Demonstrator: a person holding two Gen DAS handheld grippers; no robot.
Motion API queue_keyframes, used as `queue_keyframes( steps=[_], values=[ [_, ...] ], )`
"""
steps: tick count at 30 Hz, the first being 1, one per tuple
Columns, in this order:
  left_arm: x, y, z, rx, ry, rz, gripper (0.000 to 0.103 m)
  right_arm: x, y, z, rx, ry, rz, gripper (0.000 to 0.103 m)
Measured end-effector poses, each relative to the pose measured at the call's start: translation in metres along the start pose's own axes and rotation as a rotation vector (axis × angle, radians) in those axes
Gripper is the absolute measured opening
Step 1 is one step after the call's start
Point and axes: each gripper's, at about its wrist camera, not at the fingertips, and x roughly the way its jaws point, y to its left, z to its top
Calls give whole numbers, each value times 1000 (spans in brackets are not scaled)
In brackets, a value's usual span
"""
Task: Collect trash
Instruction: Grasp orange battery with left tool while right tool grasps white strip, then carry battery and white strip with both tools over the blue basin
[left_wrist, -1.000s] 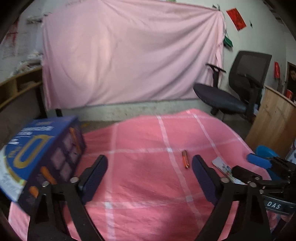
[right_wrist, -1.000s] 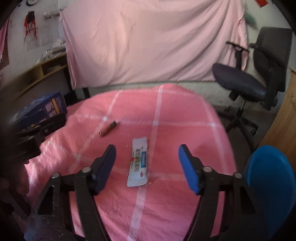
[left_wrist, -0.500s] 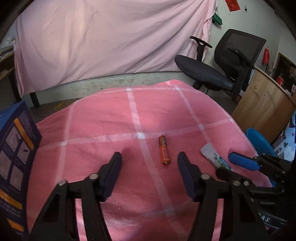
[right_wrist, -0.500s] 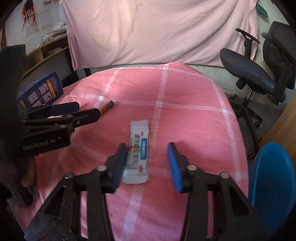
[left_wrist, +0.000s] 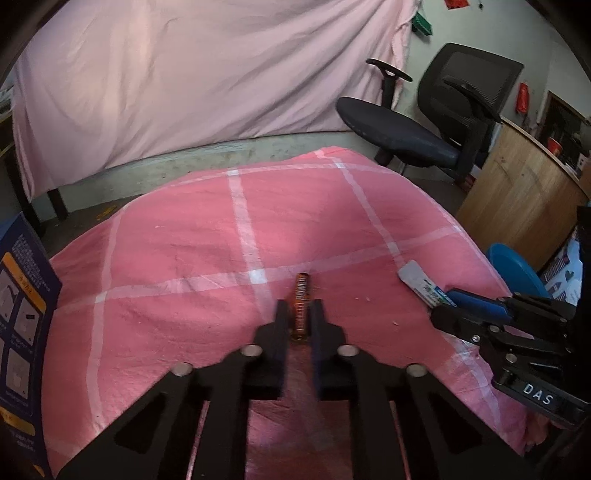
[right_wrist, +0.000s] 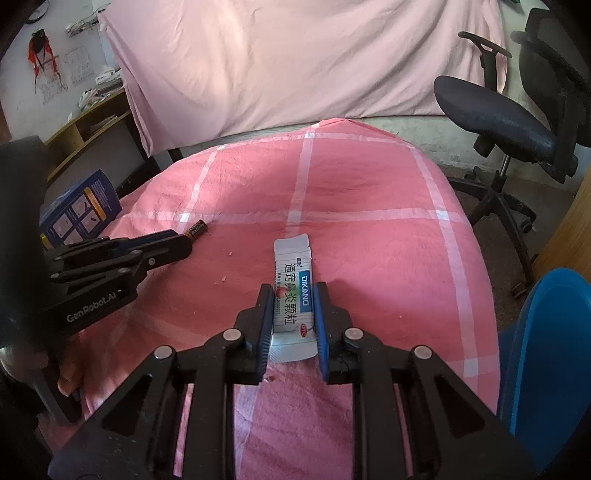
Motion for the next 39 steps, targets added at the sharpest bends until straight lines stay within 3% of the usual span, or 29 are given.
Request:
queue_keyframes(
  steps=[6,17,26,33,39],
  values=[
    [-5,-6,-6,16,-12,18,7,-3,-1,-2,8,-13,12,46],
    [-37,-24,-26,-50,-66,50,7,-22,-2,-12,16,-81,52,46],
    [-79,-44,-28,-81,-182,94,7,-72,-8,-21,28,-288,81,46],
    [-112,-62,-24,-68,-294,113,7,-115,-18,-22,48,-481,59,46],
    [-135,-86,-17,-40,-400,83,7,-151,-30,-28,63,-623,10,46]
  ],
)
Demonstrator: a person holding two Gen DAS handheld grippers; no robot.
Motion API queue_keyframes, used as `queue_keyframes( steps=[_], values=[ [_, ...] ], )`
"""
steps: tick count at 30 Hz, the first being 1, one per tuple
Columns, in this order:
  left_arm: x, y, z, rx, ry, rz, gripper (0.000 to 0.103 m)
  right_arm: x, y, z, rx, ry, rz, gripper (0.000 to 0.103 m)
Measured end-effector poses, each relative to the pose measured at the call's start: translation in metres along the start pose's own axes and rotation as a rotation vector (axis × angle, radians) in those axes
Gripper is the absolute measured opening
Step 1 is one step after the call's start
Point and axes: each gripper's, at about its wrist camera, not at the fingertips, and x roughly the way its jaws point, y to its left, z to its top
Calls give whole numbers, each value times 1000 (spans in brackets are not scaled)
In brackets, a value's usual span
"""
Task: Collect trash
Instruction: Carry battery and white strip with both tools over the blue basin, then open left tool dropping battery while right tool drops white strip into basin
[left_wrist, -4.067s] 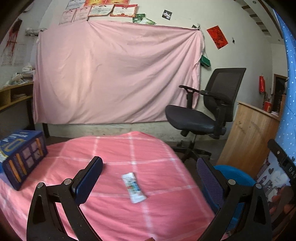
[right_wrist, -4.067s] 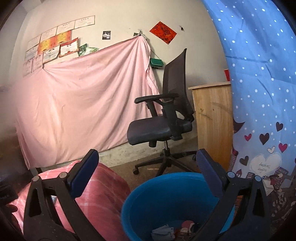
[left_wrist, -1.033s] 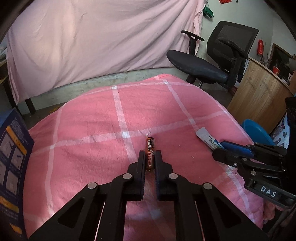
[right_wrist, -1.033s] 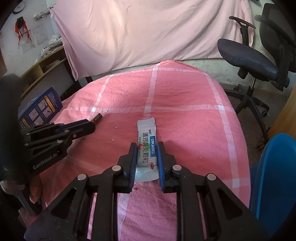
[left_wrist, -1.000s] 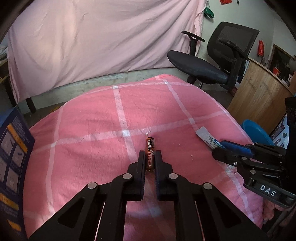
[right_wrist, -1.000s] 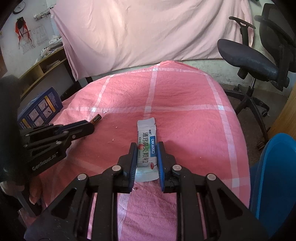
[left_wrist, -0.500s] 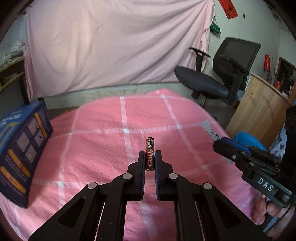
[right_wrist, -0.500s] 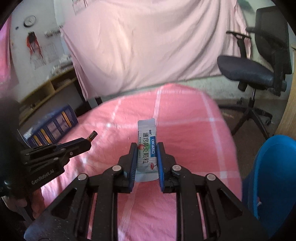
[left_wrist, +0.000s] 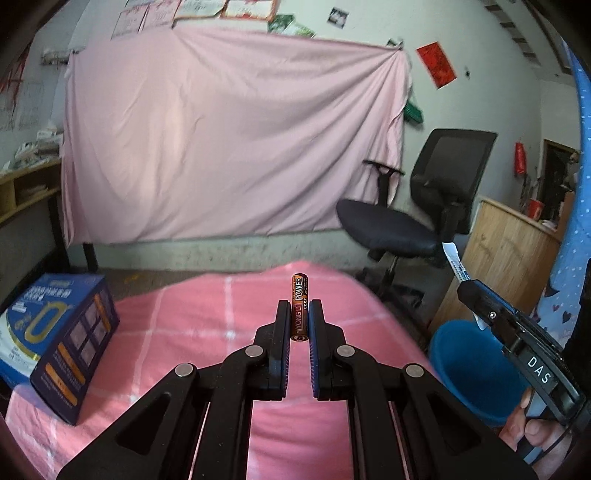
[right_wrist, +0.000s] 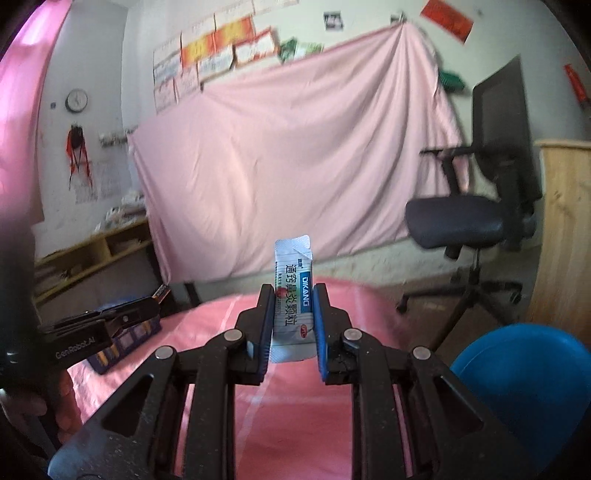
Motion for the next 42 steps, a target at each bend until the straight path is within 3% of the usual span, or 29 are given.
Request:
queue_keyframes(
  steps=[5,10,14,19,27,31,37,42],
  values=[
    [-1,-31,11,33,-39,-86,7,-21,-18,6,30,-56,-36,46],
    [9,-82,20,83,-69,-221,7,-53,-47,5,32,-94,-145,46],
    [23,-123,17,112,-53,-315,7,-78,-73,-2,7,-99,-277,46],
    [45,-170,5,147,8,-399,7,-95,-114,-7,74,-53,-390,46],
    [89,-218,-16,168,158,-433,7,-88,-162,-15,209,91,-476,47],
    [104,-226,-21,153,222,-440,7,-86,-171,-22,255,139,-471,48],
    [117,-232,-27,150,291,-432,9,-81,-174,-25,272,168,-466,48],
    [114,-223,-30,141,293,-415,14,-80,-175,-21,271,153,-465,52]
  ],
)
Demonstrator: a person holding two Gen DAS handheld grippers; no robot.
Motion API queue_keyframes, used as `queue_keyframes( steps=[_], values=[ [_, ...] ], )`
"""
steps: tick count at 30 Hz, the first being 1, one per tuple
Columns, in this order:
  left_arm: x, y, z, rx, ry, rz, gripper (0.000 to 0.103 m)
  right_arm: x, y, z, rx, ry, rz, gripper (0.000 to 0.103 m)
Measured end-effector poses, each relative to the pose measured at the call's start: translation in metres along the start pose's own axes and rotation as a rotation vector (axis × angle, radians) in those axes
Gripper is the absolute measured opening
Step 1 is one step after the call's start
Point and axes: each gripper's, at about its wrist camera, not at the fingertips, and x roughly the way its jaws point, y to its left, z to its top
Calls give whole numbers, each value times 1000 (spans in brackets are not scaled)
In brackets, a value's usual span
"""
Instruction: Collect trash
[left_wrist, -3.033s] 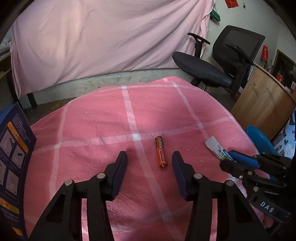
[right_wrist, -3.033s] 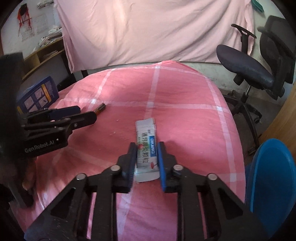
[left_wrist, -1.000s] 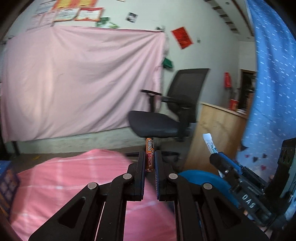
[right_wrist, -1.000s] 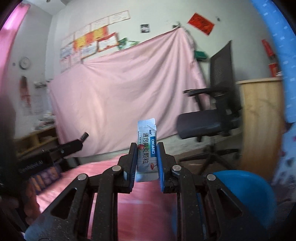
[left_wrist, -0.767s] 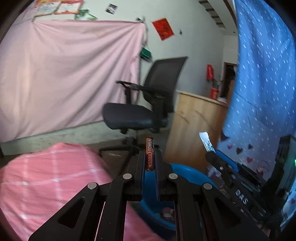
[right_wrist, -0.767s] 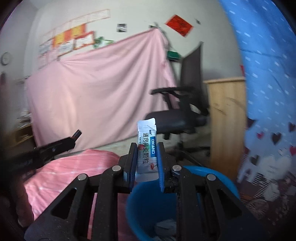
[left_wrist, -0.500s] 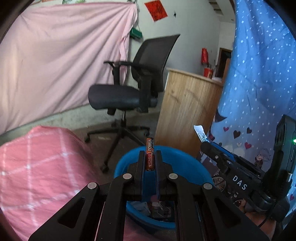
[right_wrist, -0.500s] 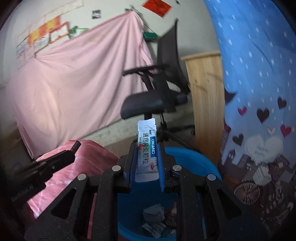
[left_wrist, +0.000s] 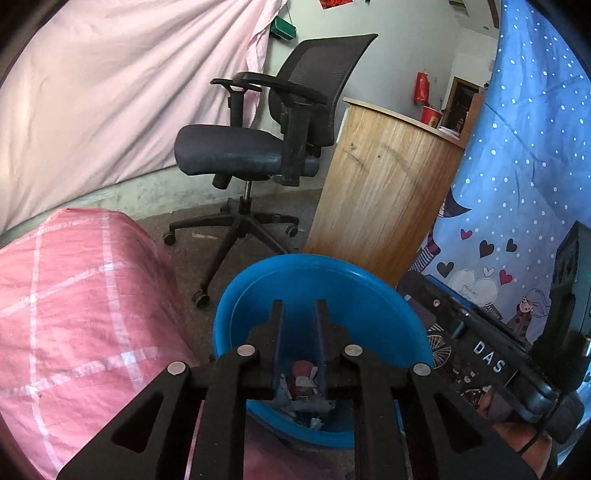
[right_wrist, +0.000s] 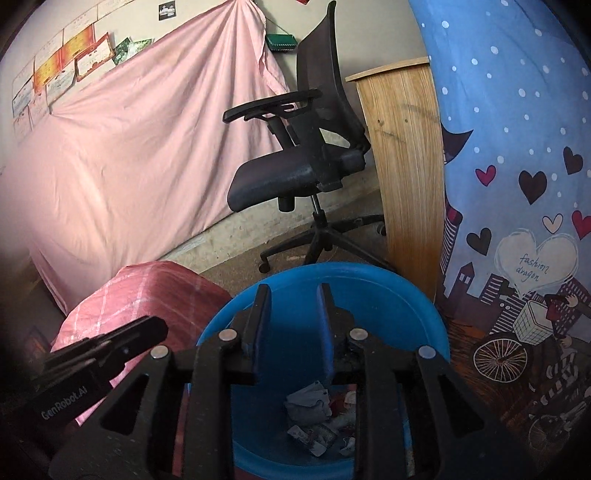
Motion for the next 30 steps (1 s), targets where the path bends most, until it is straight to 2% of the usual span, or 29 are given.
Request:
queue_keyframes(
  steps=[8,11,13,17,22,26,30],
  values=[
    [-23,13,1,-35,-45,39,16,-10,15,5,-36,-31,-2,58],
    [-35,18,1,-45,-67,61,19,-17,23,7,-55,-55,-9,63],
    [-44,22,0,-57,-84,71,26,-23,30,8,-69,-70,-13,67],
    [-69,30,-3,-65,-125,105,29,-37,45,6,-103,-105,-30,77],
    [-106,43,-15,-102,-183,144,47,-57,62,-1,-137,-149,-44,93],
    [-135,53,-28,-130,-220,165,47,-76,74,-10,-158,-183,-38,100],
    [-162,57,-42,-124,-250,194,57,-96,87,-21,-182,-212,-22,103]
  ],
)
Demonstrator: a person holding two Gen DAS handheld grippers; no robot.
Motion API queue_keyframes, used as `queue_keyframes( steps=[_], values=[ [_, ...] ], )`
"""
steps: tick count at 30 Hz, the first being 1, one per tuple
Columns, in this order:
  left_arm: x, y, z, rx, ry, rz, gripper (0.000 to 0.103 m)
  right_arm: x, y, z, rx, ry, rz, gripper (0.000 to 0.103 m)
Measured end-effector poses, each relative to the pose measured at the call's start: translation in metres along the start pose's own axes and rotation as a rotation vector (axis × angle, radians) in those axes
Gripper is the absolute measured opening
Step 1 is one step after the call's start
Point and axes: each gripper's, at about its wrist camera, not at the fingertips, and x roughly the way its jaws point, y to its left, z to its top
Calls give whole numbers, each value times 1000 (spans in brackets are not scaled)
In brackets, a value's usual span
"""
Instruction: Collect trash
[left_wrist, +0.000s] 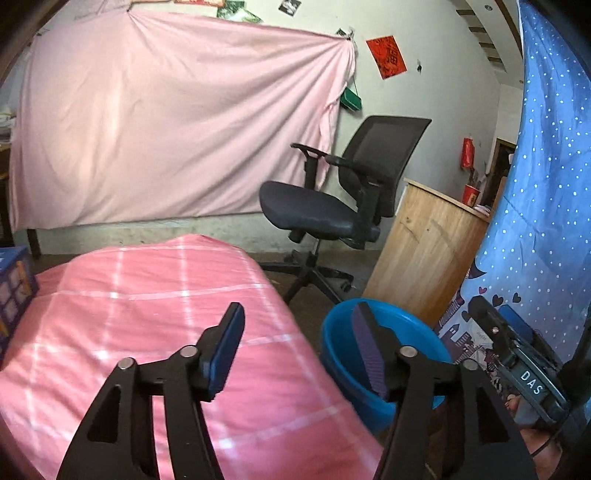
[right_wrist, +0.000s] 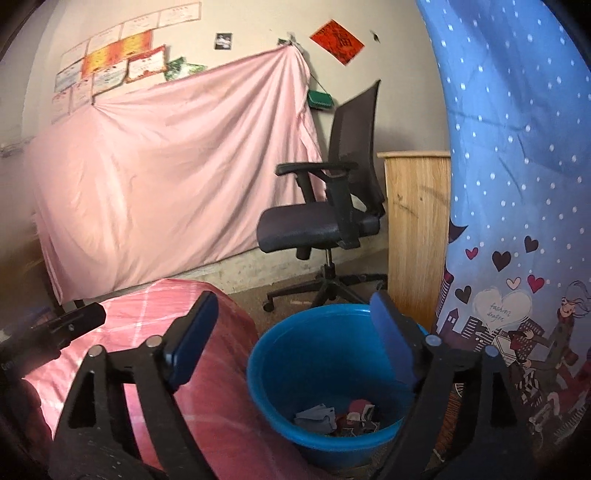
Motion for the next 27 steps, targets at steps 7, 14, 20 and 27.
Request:
queue_keyframes(
  steps=[7,14,20,27],
  values=[
    [-47,18,-13,-15,-41,31,80,-38,18,-12,-6,-37,-4,103],
    [-94,30,-31,-7,-108,66,101,-76,34,-28,-24,-75,14,103],
    [-128,41,-52,11,-127,115,101,-110,50,-39,-43,-110,24,103],
    [-167,49,-83,47,-140,162,101,-144,71,-56,-58,-96,41,103]
  ],
)
